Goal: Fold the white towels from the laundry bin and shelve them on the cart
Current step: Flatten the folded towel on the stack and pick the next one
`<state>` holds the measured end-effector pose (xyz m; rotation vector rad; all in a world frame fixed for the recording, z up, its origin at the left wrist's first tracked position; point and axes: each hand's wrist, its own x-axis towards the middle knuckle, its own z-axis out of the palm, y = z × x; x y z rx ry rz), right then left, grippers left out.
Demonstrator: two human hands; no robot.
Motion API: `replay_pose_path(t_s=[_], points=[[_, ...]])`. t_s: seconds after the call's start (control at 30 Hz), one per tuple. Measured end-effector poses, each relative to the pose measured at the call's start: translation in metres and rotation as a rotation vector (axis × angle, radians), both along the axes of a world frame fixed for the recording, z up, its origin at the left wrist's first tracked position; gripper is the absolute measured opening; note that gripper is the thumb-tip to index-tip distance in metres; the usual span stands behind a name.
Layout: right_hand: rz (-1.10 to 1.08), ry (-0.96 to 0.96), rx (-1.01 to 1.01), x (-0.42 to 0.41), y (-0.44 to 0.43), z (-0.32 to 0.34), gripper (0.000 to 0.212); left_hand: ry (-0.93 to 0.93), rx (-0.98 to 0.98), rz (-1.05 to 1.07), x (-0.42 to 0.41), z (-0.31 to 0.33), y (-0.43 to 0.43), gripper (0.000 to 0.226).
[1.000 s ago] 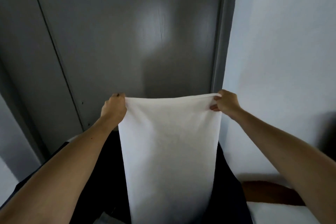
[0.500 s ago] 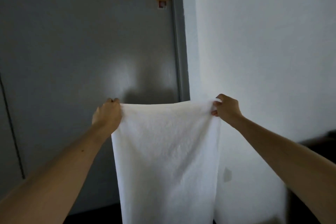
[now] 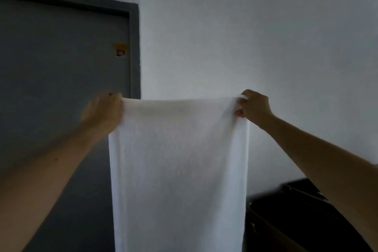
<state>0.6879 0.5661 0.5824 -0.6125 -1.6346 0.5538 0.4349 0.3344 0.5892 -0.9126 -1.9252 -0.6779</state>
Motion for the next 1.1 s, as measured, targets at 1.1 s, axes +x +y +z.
replay_pose_path(t_s=[1.1], points=[[0.000,-0.130,-0.097,0.024,0.139,-0.076,0.013,-0.196,-0.155,0.004,0.042,-0.091,0.129,0.016]])
